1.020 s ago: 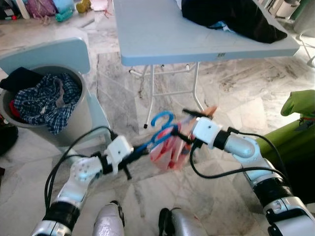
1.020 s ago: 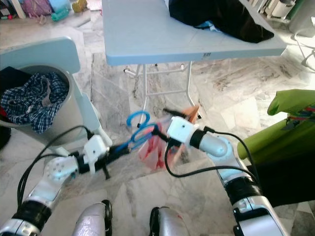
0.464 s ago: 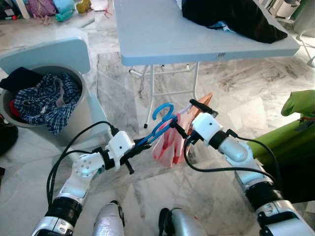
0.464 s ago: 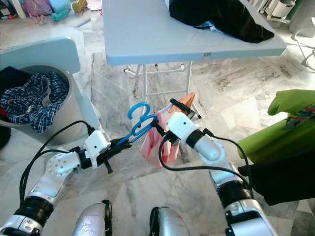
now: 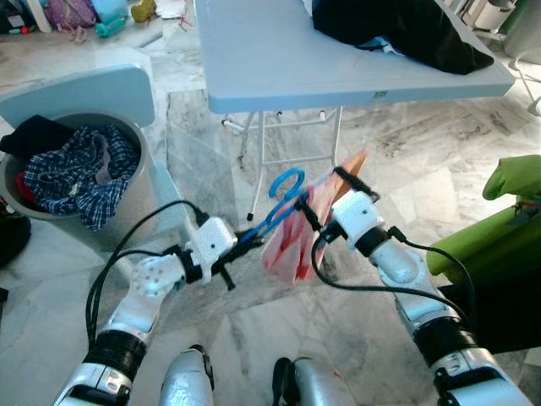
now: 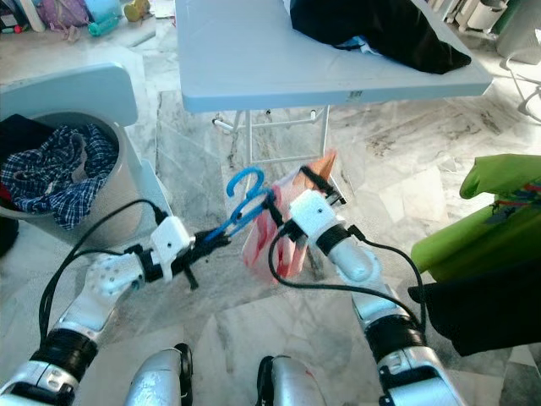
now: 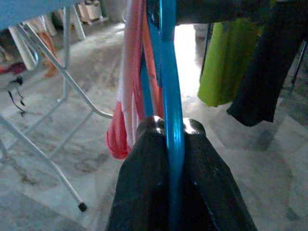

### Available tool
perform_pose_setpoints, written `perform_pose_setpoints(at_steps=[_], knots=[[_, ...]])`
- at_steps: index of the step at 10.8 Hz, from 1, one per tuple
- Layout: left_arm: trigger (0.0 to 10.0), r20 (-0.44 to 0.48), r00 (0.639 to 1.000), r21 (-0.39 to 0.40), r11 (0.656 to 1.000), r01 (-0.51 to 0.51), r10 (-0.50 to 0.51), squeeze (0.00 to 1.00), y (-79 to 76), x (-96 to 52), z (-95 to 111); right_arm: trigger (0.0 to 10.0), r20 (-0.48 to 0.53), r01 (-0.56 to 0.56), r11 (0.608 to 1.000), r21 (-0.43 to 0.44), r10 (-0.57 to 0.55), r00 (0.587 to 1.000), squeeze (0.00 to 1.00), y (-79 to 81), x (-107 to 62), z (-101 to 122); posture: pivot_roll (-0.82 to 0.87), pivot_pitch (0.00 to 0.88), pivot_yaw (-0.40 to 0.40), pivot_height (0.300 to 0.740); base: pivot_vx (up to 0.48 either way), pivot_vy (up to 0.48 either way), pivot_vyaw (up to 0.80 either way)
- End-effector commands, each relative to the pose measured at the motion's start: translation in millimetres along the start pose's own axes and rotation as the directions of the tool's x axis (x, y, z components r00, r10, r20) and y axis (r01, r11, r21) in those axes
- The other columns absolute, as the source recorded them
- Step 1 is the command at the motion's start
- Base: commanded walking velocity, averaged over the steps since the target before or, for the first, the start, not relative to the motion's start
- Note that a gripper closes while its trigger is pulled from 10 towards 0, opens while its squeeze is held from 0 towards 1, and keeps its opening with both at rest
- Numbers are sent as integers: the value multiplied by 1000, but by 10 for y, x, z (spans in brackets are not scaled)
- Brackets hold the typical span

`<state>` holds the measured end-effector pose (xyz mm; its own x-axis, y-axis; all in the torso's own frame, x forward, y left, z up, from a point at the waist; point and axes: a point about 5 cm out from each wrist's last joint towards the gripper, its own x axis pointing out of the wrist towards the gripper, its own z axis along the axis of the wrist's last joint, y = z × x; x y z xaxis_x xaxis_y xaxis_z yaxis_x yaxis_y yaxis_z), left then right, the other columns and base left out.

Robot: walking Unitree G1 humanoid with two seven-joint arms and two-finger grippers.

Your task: Hang hanger

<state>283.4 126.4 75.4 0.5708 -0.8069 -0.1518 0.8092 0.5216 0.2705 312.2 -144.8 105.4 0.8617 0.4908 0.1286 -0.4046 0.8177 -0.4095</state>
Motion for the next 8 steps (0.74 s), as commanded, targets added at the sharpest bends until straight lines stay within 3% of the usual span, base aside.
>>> perform_pose_setpoints(at_steps=[1,2,3,4,5,6,7,8], knots=[[0,-75,997,-21,1000,3,-5,0,-54,-221,-210,10000,-69,335,934,128,-328,942,1000,-657,-303,-124,17,158,-70,740,0,0,0],[0,-77,997,-16,1000,5,-6,0,-49,-216,-209,10000,-50,210,964,162,-205,978,1000,-562,-267,-95,16,158,-68,740,0,0,0],[0,-81,996,-12,1000,19,-19,0,-53,-212,-208,10000,-48,-30,994,107,36,998,969,-464,-261,-61,16,158,-68,740,0,0,0],[0,-86,996,-12,1000,27,-27,0,-55,-204,-213,10000,-75,-186,982,43,189,979,898,-471,-307,-57,13,156,-66,740,0,0,0],[0,-89,995,-12,999,33,-34,0,-64,-213,-221,10000,-137,-369,929,-41,360,923,753,-495,-414,-72,12,155,-70,740,0,0,0],[0,-88,996,-13,999,31,-32,0,-66,-211,-222,10000,-183,-425,901,-86,405,896,737,-526,-463,-96,12,157,-74,740,0,0,0],[0,-85,996,-14,999,29,-30,0,-80,-210,-223,10000,-212,-439,894,-91,414,885,655,-565,-499,-117,13,156,-77,740,0,0,0],[0,-77,997,-12,1000,22,-23,0,-83,-203,-215,10000,-254,-437,897,-61,410,876,635,-571,-556,-190,12,155,-78,740,0,0,0]])
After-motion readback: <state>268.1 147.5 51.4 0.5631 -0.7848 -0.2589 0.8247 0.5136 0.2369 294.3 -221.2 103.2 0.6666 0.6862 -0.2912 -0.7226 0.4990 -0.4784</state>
